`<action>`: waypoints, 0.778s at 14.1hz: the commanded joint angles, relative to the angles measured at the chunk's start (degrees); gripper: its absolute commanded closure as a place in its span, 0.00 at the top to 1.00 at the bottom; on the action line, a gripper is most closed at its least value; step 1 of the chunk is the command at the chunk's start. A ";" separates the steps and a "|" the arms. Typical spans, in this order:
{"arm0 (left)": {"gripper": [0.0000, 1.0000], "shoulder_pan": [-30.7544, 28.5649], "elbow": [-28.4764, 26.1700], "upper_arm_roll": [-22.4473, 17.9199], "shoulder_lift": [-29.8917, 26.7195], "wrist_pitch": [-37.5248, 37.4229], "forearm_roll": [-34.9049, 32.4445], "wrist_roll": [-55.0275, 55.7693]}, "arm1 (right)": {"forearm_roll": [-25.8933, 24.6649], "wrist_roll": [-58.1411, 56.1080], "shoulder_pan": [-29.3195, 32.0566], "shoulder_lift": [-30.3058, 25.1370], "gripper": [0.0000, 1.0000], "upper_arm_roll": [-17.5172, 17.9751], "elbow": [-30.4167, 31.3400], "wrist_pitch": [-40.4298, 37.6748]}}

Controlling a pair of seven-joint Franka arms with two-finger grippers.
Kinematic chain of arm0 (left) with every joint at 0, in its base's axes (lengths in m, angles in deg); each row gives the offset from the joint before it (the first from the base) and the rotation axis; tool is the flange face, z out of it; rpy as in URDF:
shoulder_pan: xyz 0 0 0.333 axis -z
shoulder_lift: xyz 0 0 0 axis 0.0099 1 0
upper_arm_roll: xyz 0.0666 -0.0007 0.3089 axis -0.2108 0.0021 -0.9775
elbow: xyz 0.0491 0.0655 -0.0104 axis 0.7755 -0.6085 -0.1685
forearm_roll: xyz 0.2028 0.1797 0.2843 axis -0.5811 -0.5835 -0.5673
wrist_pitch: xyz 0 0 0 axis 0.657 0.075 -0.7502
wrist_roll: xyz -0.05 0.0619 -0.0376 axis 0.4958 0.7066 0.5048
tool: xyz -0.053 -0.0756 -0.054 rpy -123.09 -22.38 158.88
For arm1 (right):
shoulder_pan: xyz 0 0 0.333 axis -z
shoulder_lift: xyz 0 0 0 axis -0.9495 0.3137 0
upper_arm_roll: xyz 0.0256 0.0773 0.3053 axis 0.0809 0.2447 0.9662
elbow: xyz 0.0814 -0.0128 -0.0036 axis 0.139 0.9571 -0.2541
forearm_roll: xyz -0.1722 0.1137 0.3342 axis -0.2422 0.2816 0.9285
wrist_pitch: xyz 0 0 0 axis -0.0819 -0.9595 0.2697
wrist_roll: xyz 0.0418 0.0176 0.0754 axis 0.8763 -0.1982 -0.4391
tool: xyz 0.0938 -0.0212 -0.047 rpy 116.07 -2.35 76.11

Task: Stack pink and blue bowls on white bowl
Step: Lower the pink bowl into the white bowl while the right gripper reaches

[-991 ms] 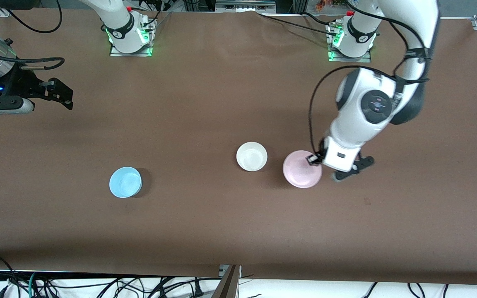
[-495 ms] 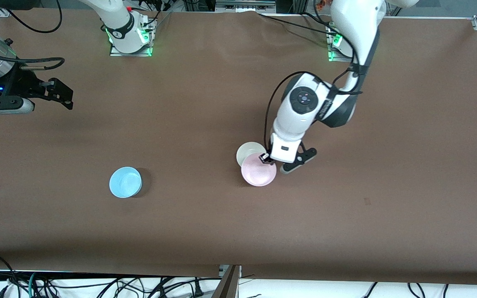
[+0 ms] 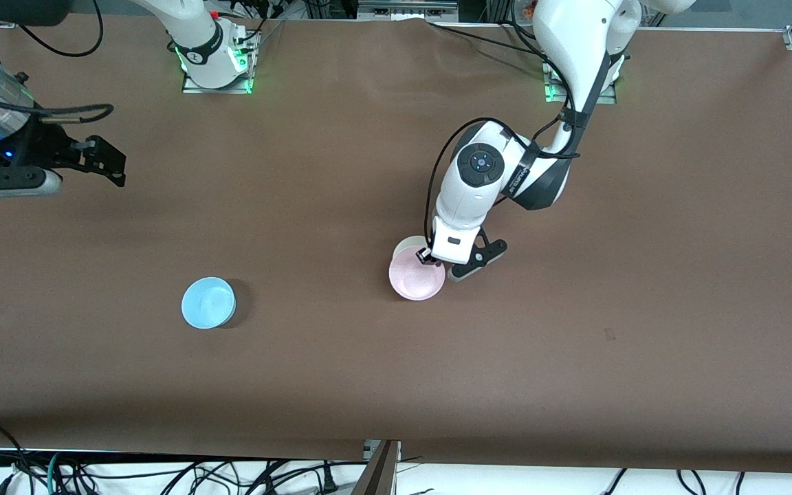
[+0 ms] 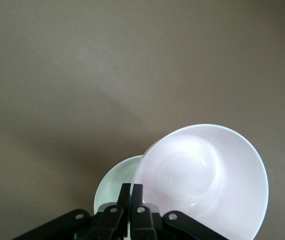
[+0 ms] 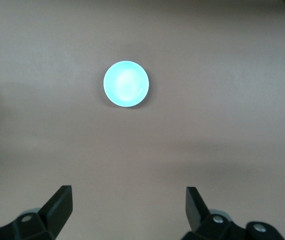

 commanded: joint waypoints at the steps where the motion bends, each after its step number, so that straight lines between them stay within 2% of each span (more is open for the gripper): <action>1: 0.00 0.25 -6.12 0.80 -5.27 -0.89 -0.02 -0.19 | 0.04 -0.40 0.15 2.24 1.00 0.04 -0.63 1.25; 5: 0.00 0.86 -8.42 1.51 -5.55 -0.54 -0.38 -0.19 | 0.22 -0.92 0.50 6.97 1.00 0.04 -0.72 3.09; 7: 0.00 1.04 -8.59 1.51 -4.93 -0.19 -0.46 -0.19 | 0.66 -0.83 0.67 13.20 1.00 -0.05 -0.72 4.85; 11: 0.00 1.21 -8.60 1.51 -3.35 2.62 -0.55 0.25 | 6.53 -2.23 3.21 21.29 1.00 -0.13 -0.80 14.77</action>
